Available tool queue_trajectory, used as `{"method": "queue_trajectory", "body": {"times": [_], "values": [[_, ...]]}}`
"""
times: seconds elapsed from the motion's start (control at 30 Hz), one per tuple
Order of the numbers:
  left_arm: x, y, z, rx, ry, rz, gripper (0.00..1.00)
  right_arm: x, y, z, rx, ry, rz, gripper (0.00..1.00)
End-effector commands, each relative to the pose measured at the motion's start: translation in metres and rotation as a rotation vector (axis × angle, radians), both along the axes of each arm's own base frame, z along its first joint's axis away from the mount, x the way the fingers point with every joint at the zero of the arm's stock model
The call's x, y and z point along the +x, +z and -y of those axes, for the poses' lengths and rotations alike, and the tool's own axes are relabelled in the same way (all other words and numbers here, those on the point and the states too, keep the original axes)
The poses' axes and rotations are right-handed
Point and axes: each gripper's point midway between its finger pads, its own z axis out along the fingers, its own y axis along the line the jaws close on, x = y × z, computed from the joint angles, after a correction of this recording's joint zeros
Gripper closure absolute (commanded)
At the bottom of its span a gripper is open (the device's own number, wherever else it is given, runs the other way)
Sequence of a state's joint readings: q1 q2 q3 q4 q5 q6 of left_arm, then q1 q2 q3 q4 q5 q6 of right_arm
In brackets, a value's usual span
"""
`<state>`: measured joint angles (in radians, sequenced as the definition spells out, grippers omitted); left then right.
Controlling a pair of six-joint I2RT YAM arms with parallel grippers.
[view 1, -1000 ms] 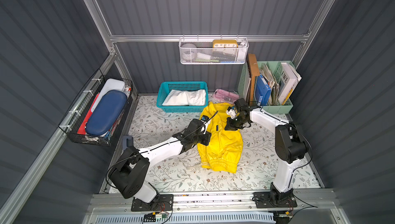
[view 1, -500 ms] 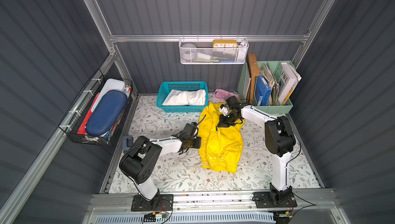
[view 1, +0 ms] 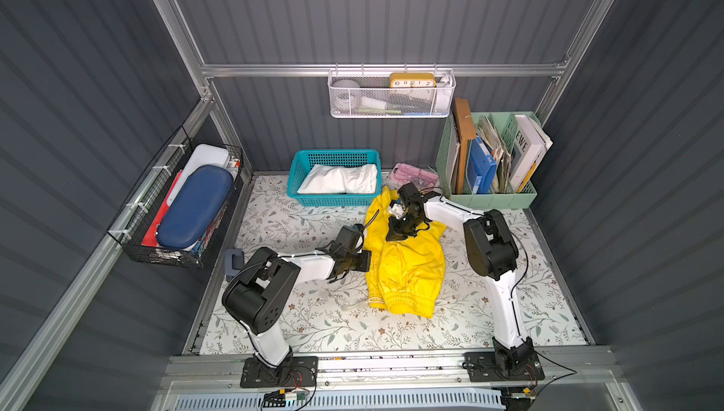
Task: Roll up the shorts
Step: Fold the shorts at the center of the board.
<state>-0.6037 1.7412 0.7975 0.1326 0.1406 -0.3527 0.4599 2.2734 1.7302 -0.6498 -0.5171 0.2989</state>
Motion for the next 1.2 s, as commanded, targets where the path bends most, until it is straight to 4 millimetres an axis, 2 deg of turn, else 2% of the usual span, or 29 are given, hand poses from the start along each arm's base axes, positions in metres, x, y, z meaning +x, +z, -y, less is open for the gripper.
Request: {"method": "queue_trajectory", "body": {"times": [0.0,0.1,0.2,0.23,0.27,0.33,0.37,0.43,0.5,0.53,0.57,0.6,0.63,0.83,0.97,1.1,1.17], "values": [[-0.025,-0.030,-0.009,0.027,-0.008,-0.122,1.00,-0.002,0.001,-0.014,0.044,0.012,-0.022,1.00],[-0.022,-0.023,-0.008,0.023,-0.007,-0.101,1.00,-0.001,0.012,-0.014,0.059,0.035,0.029,1.00],[-0.013,0.004,-0.006,0.000,-0.021,-0.007,1.00,0.002,0.048,-0.012,0.116,0.043,0.174,0.98],[-0.009,0.017,-0.004,-0.014,-0.029,0.030,1.00,0.004,0.057,-0.010,0.131,0.040,0.222,0.92],[-0.004,0.033,-0.001,-0.032,-0.039,0.076,1.00,0.004,0.070,-0.004,0.138,0.033,0.267,0.81],[0.002,0.065,0.007,-0.071,-0.072,0.158,1.00,0.000,0.087,0.007,0.143,0.018,0.330,0.72],[0.004,0.080,0.011,-0.093,-0.097,0.193,1.00,-0.004,0.092,0.014,0.139,0.011,0.345,0.65],[0.007,0.103,0.021,-0.129,-0.144,0.241,1.00,-0.015,0.100,0.025,0.132,0.008,0.361,0.56],[0.008,0.118,0.032,-0.156,-0.205,0.271,1.00,-0.030,0.101,0.037,0.123,-0.008,0.359,0.38],[0.009,0.122,0.036,-0.155,-0.247,0.292,1.00,-0.037,0.101,0.043,0.116,-0.016,0.359,0.34],[0.007,0.124,0.043,-0.168,-0.294,0.287,1.00,-0.045,0.101,0.049,0.117,-0.029,0.355,0.29],[0.003,0.124,0.049,-0.187,-0.328,0.269,1.00,-0.054,0.100,0.055,0.123,-0.043,0.352,0.08],[0.001,0.123,0.053,-0.200,-0.350,0.256,1.00,-0.062,0.099,0.059,0.134,-0.057,0.350,0.01],[-0.018,0.112,0.075,-0.235,-0.444,0.207,1.00,-0.115,0.094,0.085,0.177,-0.152,0.345,0.01],[-0.038,0.100,0.094,-0.246,-0.521,0.169,1.00,-0.144,0.079,0.111,0.116,-0.255,0.301,0.01],[-0.056,0.070,0.112,-0.220,-0.572,0.090,1.00,-0.172,0.060,0.126,0.104,-0.348,0.197,0.04],[-0.060,0.050,0.112,-0.201,-0.563,0.038,1.00,-0.187,0.050,0.127,0.120,-0.369,0.126,0.04]]}}
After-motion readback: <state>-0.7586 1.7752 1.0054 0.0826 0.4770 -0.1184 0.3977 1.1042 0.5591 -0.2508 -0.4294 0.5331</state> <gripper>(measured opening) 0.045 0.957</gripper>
